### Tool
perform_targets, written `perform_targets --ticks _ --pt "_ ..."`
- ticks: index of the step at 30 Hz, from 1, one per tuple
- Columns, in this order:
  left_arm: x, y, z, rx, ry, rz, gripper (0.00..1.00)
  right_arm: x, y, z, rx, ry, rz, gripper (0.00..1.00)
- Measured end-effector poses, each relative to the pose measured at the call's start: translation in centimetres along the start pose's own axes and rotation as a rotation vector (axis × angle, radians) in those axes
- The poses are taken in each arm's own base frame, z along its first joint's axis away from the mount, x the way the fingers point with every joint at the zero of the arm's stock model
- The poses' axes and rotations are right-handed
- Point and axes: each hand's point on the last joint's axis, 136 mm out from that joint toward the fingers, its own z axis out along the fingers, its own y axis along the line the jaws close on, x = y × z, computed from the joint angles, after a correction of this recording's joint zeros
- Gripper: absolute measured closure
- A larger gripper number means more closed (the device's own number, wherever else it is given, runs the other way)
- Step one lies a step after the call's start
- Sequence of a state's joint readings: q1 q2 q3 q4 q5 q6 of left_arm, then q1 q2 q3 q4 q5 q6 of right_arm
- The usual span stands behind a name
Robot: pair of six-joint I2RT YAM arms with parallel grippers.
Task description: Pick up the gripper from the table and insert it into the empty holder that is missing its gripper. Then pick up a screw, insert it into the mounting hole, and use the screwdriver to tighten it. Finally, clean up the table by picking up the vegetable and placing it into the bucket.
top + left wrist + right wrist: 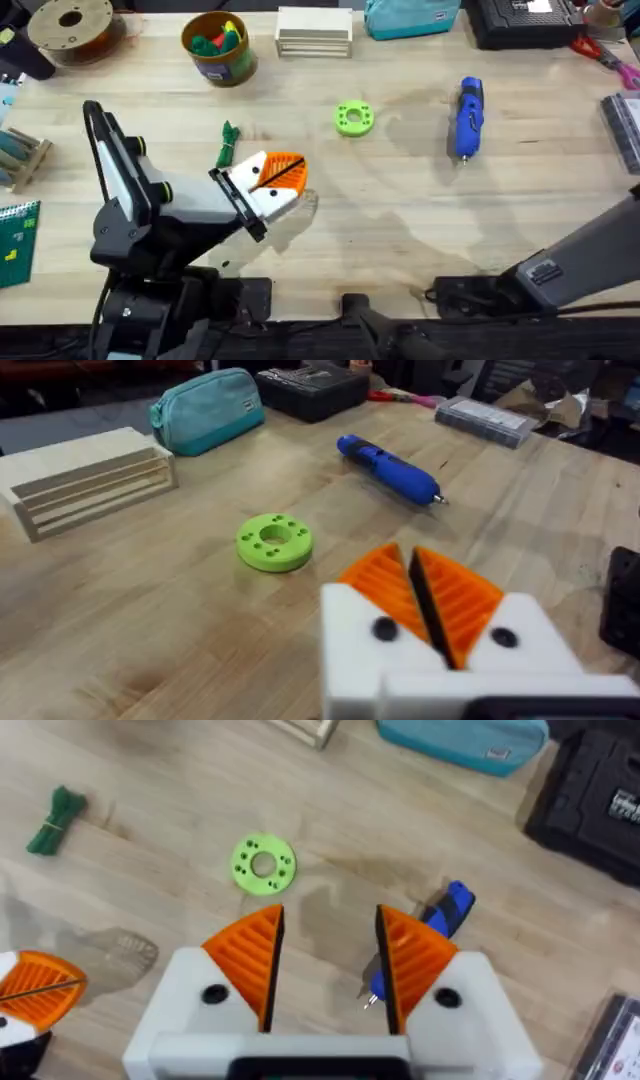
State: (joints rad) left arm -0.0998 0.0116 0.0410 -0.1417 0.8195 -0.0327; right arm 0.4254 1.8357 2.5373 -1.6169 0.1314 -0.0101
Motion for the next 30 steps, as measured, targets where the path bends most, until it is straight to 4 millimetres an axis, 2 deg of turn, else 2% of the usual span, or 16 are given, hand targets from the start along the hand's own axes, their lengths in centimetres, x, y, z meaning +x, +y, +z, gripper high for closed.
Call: perform_targets --ticks 2,7,12,15,19,23,30 --pt "0.0 0.0 0.0 0.0 0.0 0.001 0.989 0.6 -0.1 0.4 0.002 0.025 0.008 0.455" --pt "0.0 0.0 0.0 0.0 0.0 0.001 0.995 3.1 -0.3 1.2 0.02 0.11 0.036 0.452" --pt "0.0 0.0 0.0 0.0 0.0 0.001 0.996 5.6 -0.8 0.5 0.045 0.148 0.093 0.447" --pt "0.0 0.0 0.0 0.0 0.0 0.001 0.996 7.5 -1.7 -0.4 0.064 0.163 0.156 0.447" --pt "0.0 0.0 0.0 0.0 0.0 0.001 0.996 11.1 -3.6 -0.6 0.11 0.213 0.274 0.448" --pt "0.0 0.0 0.0 0.0 0.0 0.001 0.996 13.7 -5.2 0.9 0.151 0.218 0.397 0.359" --pt "0.0 0.0 0.0 0.0 0.0 0.001 0.996 17.9 -8.8 5.3 0.232 0.283 0.624 0.243"
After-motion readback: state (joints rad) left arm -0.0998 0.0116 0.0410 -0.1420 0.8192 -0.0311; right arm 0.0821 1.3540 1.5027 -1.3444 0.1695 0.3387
